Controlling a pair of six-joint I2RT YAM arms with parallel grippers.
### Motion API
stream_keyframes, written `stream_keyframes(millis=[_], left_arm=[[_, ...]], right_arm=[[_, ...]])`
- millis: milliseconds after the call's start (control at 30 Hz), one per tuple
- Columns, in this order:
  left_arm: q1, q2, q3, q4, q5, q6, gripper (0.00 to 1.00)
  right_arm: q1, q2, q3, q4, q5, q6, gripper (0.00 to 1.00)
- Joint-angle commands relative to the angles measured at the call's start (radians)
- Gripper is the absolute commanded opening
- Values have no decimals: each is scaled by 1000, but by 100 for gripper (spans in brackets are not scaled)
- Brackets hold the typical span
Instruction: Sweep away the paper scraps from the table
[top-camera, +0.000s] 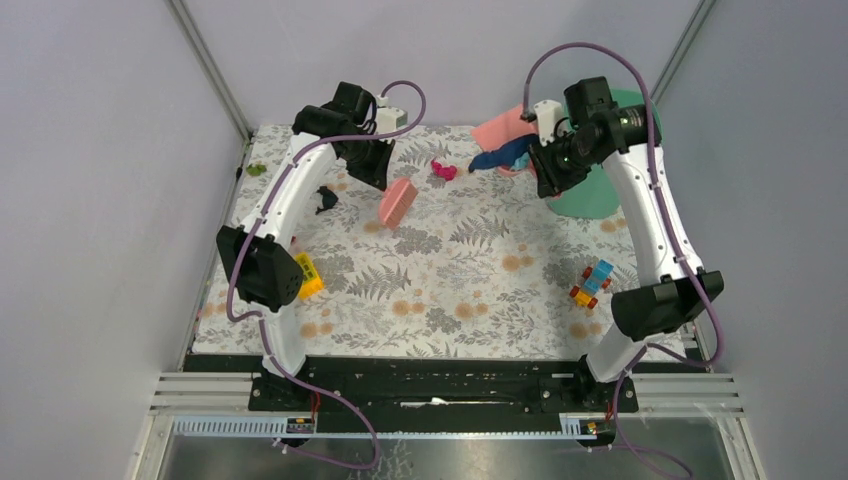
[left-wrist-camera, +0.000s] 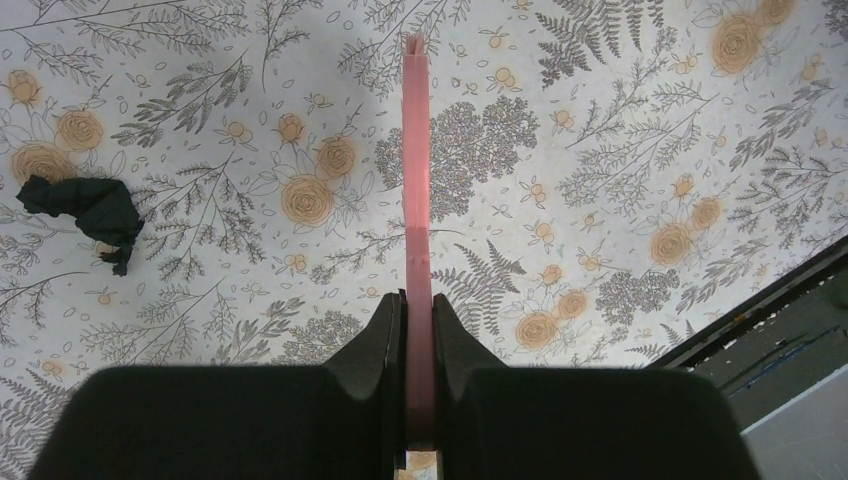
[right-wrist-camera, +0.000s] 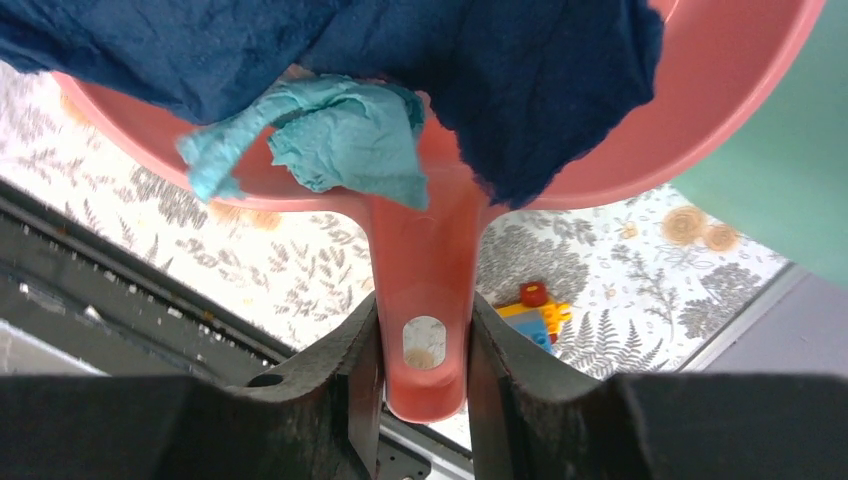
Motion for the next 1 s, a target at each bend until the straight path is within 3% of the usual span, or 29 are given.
stream_keyframes(millis=[0,533,967], left_arm=[[-4,-64,31,-7,39,9,0],[-12,-79,15,-31,77,30,0],[-32,-71,14,-39,89,42,0]], right_arm=[[-65,70,163,-50,38,29,0],[-292,237,484,-162,216,28,0],[-375,313,558,-71,582,-290,0]])
